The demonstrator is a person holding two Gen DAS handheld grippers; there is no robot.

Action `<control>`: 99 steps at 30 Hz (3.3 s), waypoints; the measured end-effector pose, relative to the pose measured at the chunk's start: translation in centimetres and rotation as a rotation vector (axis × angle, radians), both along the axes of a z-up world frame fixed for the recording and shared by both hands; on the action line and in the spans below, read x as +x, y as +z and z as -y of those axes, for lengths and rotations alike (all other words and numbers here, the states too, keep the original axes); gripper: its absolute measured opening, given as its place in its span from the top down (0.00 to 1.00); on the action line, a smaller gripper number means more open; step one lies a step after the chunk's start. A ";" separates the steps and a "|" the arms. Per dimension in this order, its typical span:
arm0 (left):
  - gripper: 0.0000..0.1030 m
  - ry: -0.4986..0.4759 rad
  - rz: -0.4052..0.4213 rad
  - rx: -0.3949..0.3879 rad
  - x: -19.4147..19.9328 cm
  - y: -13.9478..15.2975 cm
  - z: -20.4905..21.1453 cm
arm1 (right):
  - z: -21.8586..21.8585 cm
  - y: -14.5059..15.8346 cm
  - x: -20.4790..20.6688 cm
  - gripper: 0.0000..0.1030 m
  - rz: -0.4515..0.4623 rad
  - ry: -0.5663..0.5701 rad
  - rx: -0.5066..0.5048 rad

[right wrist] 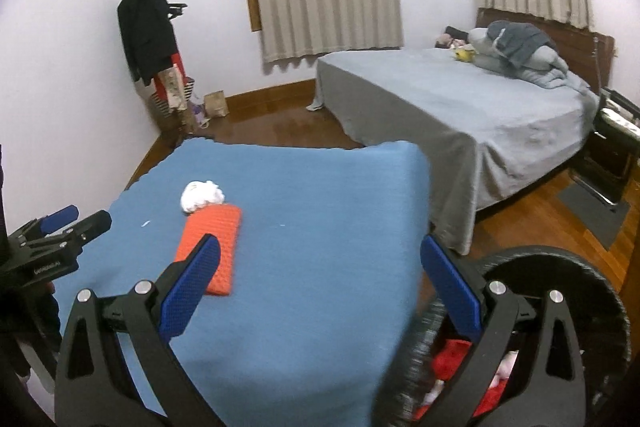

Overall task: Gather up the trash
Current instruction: 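Move both tools back toward the orange net and white tissue, then grasp the orange foam net with the right tool and lift it, then grasp the white tissue with the left tool while the right tool holds the net, then carry the tissue and orange net over the bin and open both tools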

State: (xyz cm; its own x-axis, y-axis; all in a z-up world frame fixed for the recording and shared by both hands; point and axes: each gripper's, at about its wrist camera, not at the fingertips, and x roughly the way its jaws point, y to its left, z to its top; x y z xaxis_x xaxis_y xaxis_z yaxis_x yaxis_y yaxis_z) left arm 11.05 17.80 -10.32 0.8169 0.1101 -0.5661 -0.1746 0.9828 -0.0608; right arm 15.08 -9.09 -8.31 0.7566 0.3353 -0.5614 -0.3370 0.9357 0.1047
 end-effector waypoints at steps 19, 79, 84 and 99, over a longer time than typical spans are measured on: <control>0.07 0.090 -0.075 -0.010 1.5 -4.7 -7.8 | -12.0 -7.6 4.9 0.06 -0.162 0.139 -0.073; 0.59 -0.070 -0.242 -0.105 18.1 -9.5 -3.4 | -4.5 -6.8 12.8 0.73 -0.203 0.081 0.025; 0.60 -0.076 -0.197 -0.089 16.5 -7.6 -2.1 | -3.7 -5.5 11.7 0.73 -0.184 0.076 0.038; 0.60 -0.099 -0.126 -0.073 10.4 -1.5 3.4 | 0.4 -0.9 6.4 0.73 -0.131 0.066 0.062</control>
State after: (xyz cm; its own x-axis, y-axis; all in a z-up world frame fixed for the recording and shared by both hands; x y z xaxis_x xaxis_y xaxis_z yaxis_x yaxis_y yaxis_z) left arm 21.47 14.36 -11.82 0.7437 -0.0123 -0.6684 -0.0878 0.9894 -0.1159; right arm 21.49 -9.52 -9.25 0.6535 0.4184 -0.6308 -0.3768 0.9026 0.2082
